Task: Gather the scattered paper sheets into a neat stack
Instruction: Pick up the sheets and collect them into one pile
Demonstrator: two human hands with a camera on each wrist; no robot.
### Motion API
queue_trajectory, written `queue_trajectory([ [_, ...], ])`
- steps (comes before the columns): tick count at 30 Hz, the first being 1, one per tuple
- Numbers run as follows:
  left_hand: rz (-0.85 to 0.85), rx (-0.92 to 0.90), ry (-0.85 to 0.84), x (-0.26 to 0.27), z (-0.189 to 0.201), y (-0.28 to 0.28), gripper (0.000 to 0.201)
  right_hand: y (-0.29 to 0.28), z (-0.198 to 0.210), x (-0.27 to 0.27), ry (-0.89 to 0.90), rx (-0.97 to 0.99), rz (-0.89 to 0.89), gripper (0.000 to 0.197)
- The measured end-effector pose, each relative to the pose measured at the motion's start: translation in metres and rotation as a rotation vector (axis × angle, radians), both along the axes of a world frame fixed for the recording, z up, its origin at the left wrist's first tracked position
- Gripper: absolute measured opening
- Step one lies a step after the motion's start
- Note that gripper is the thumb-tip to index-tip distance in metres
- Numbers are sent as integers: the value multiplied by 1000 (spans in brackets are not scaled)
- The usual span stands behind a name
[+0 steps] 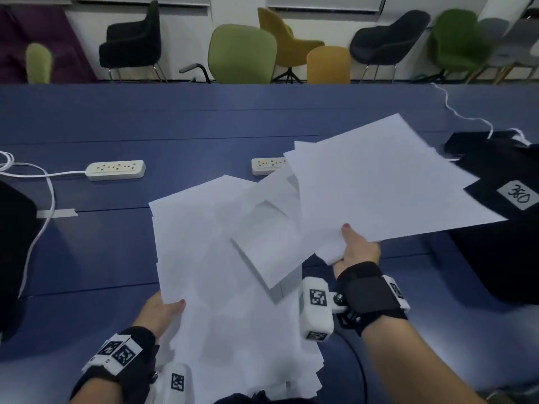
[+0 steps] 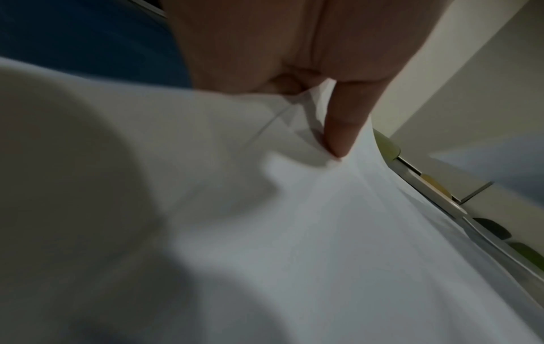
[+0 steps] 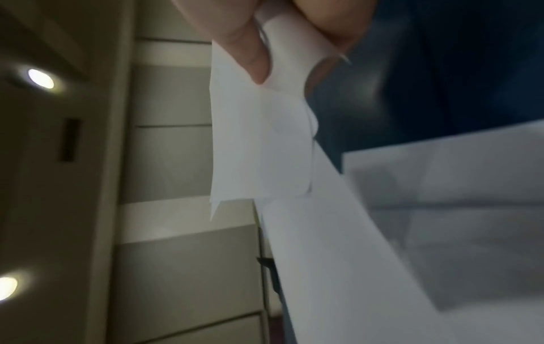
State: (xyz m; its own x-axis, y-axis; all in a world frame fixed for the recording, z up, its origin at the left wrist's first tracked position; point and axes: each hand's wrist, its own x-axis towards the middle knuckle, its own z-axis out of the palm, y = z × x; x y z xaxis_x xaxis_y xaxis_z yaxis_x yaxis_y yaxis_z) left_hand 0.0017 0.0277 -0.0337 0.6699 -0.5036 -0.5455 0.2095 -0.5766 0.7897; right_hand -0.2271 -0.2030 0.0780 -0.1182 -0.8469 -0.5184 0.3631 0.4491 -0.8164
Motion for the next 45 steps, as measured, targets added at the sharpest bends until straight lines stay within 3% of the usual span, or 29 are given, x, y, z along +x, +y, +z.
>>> queue_trajectory([
  [1,-7,4,10,0,1,0,36,7,-7,2,-7,28,44,13],
  [5,-22,20,79,0,6,1,27,26,-44,-1,155,77,284,39],
  [8,13,-12,130,-2,13,0,37,28,-64,-14,425,12,526,32],
  [12,51,-111,248,-4,18,0,43,25,-71,-17,617,-82,765,22],
  [15,-83,-128,198,-6,22,1,64,26,-72,-7,660,-160,896,27],
  [17,-147,-119,141,-8,24,1,61,27,-72,0,782,-251,956,32],
  [20,-94,-122,97,-8,18,1,44,27,-71,3,909,-320,934,29],
  [23,-50,-127,106,-8,16,3,34,24,-75,-1,869,-299,860,26],
  [27,-79,-145,136,-6,17,7,68,22,-79,-6,674,-224,618,23],
  [29,-99,-121,134,-6,17,7,73,25,-78,-2,617,-178,650,21],
  [32,-85,-70,71,-11,18,5,35,38,-79,4,582,-137,800,11],
  [35,-47,-16,-34,-13,17,4,21,48,-79,1,542,-139,850,25],
  [37,-33,-45,-43,-13,17,4,18,48,-77,-4,506,-113,928,35],
  [39,-19,-63,-45,-12,17,5,29,44,-74,-6,513,-61,1024,29],
  [45,-37,-77,6,-14,20,5,29,23,-84,1,612,-142,791,7],
])
